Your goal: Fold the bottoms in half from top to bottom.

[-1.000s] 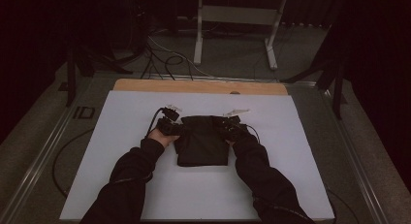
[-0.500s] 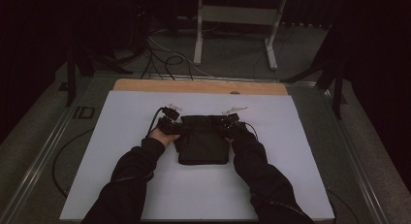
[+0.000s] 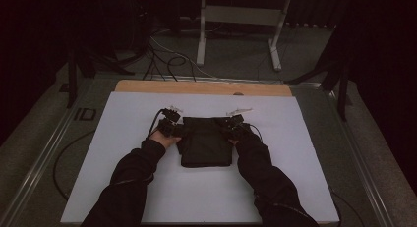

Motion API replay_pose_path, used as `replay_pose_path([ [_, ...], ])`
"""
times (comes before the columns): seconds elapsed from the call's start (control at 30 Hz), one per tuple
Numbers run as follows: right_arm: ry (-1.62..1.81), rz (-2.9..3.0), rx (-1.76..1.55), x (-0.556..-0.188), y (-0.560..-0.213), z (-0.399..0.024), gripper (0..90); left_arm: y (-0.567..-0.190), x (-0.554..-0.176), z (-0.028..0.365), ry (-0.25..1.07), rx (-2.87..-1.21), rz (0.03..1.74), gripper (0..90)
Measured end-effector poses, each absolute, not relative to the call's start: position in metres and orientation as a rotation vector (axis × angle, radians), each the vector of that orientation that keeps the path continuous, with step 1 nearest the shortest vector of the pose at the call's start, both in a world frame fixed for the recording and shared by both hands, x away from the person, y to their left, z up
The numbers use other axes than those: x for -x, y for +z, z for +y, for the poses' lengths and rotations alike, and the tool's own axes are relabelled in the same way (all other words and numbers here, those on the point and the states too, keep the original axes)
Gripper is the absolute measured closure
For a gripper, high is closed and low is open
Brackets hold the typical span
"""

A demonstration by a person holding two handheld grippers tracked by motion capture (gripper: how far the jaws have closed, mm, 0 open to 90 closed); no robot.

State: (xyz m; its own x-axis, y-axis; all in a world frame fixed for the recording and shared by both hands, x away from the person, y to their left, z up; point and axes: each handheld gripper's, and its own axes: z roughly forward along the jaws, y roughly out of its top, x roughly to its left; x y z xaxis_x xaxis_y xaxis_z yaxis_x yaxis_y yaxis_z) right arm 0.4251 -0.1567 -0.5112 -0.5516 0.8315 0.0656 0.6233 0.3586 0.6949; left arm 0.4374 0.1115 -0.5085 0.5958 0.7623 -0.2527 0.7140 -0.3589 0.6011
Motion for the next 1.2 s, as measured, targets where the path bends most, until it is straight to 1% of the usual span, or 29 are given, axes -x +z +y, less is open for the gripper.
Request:
replay_pose_path([
  [0.07,0.977,2.313,-1.300,-0.425,-0.511,-0.158,56.8,-0.508,-0.437,0.113,0.097,-2.134,1.169,46.6],
  [0.27,1.005,2.290,-1.303,-0.425,-0.507,-0.162,39.5,-0.506,-0.436,0.118,0.122,-2.126,1.189,35.7],
  [0.33,1.034,2.289,-1.309,-0.425,-0.504,-0.164,31.7,-0.503,-0.435,0.119,0.121,-2.120,1.170,30.2],
  [0.43,1.094,2.282,-1.323,-0.425,-0.499,-0.166,23.6,-0.498,-0.432,0.120,0.117,-2.105,1.141,21.7],
  [0.47,1.105,2.284,-1.328,-0.425,-0.498,-0.166,20.2,-0.496,-0.431,0.120,0.107,-2.103,1.120,17.0],
  [0.5,1.132,2.299,-1.323,-0.425,-0.497,-0.166,18.7,-0.494,-0.429,0.120,0.102,-2.094,1.106,14.2],
  [0.63,1.164,2.320,-1.302,-0.423,-0.493,-0.166,14.9,-0.489,-0.425,0.118,0.100,-2.085,1.063,10.9],
  [0.83,1.159,2.337,-1.247,-0.419,-0.489,-0.161,10.7,-0.485,-0.419,0.115,0.094,-2.087,0.989,1.8],
  [0.93,1.163,2.344,-1.228,-0.418,-0.486,-0.159,9.9,-0.482,-0.417,0.112,0.089,-2.097,0.965,0.2],
  [1.07,1.166,2.353,-1.202,-0.416,-0.483,-0.159,9.6,-0.477,-0.414,0.110,0.060,-2.105,0.938,0.0],
  [1.2,1.183,2.371,-1.183,-0.414,-0.479,-0.158,9.6,-0.473,-0.412,0.109,0.060,-2.117,0.924,0.0],
])
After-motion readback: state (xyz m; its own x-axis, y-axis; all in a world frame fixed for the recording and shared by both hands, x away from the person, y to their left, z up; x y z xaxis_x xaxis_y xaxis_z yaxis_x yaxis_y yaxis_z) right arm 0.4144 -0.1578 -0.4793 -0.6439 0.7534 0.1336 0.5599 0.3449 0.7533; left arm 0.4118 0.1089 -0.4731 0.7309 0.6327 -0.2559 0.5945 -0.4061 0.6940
